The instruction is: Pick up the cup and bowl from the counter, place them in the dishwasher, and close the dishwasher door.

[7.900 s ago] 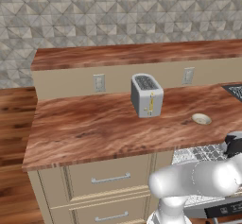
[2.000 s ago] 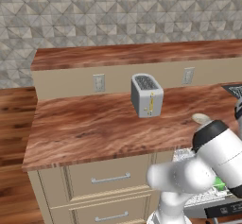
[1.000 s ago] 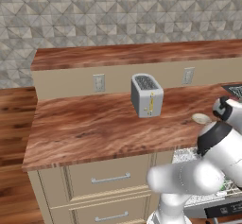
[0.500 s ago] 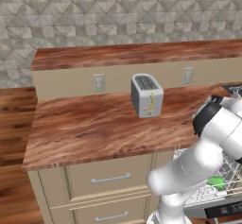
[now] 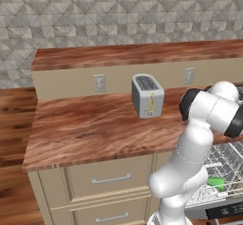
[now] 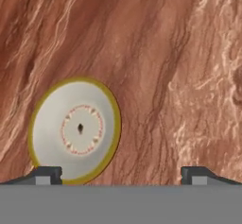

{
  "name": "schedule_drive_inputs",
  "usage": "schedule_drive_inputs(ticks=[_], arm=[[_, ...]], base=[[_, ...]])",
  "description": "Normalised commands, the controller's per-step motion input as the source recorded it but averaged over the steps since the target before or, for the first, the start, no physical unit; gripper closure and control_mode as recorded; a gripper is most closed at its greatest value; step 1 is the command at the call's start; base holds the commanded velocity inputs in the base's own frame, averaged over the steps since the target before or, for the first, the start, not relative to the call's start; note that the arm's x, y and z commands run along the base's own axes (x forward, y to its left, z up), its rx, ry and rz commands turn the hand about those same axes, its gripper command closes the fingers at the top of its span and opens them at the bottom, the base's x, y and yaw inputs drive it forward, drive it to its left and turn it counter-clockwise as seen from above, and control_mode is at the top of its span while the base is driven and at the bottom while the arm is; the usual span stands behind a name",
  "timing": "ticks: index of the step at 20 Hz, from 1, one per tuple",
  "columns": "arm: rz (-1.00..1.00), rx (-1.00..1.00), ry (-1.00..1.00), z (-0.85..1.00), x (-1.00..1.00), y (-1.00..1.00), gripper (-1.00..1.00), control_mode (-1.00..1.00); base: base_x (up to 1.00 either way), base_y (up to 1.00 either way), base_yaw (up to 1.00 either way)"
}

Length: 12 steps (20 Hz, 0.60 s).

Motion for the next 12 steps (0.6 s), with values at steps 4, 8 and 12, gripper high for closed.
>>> schedule_drive_inputs(ticks=[4,8,12], arm=[[0.0,0.05,0.0,-0.34,0.38,0.0,-1.0,-1.0],[0.0,0.04,0.0,-0.35,0.39,0.0,-1.0,-1.0],[0.0,0.04,0.0,-0.31,0.4,0.0,-1.0,-1.0]], base=[[0.0,0.0,0.0],[0.0,0.0,0.0],[0.0,0.0,0.0]])
